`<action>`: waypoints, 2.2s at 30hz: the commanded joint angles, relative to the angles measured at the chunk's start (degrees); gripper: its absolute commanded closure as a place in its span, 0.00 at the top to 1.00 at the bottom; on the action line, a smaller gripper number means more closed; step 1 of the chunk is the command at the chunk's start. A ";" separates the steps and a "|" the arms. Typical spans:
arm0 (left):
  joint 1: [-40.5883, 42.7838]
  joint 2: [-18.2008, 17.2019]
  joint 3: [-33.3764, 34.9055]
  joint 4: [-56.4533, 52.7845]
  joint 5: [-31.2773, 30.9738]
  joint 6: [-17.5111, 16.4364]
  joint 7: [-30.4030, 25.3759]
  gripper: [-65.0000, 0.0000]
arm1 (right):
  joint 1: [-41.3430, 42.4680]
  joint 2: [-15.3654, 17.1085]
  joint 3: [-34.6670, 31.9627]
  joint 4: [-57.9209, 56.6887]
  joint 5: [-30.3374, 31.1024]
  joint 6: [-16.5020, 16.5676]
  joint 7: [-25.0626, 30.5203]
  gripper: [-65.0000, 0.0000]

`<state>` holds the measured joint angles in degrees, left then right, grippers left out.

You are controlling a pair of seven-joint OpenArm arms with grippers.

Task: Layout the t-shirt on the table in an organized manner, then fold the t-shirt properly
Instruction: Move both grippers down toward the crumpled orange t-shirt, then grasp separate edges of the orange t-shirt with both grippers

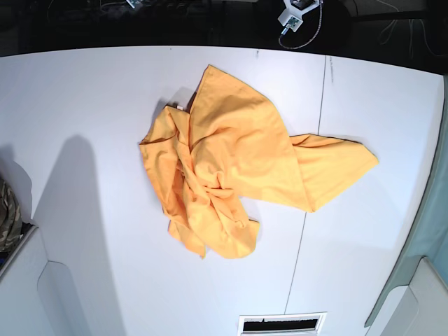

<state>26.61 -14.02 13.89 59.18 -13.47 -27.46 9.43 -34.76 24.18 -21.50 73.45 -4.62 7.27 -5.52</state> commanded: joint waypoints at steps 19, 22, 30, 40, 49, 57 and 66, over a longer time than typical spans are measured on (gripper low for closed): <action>17.16 -3.67 -23.80 43.89 -6.84 -0.61 4.66 0.00 | -1.03 4.50 8.28 35.93 15.08 0.00 -3.85 0.00; 16.68 -5.95 -24.15 47.10 -9.03 -0.61 5.84 0.00 | 3.93 3.19 8.26 36.06 15.89 0.00 -4.02 0.00; 9.75 -10.64 -24.09 47.69 -9.94 -0.17 6.43 0.53 | 19.12 -5.38 8.26 35.87 17.68 -0.02 -13.31 0.51; -7.72 -11.02 -18.18 35.93 -14.56 -0.15 10.51 0.56 | 32.24 -17.14 8.26 19.04 12.46 -0.94 -16.31 0.58; -20.68 -6.95 -10.47 24.30 -15.39 -0.15 10.54 0.56 | 38.23 -20.22 8.26 8.92 12.52 2.58 -15.93 0.48; -28.24 -2.99 -10.47 12.00 -11.54 -0.20 10.49 0.56 | 38.07 -20.55 8.26 8.92 12.52 2.60 -15.93 0.40; -29.03 -2.97 -10.47 10.10 -11.61 -0.26 10.03 0.34 | 38.18 -20.55 8.26 8.92 12.52 2.60 -15.91 0.40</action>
<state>-1.61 -16.38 3.68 68.58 -24.43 -27.38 20.29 2.52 3.81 -13.26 81.47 7.68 9.45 -22.61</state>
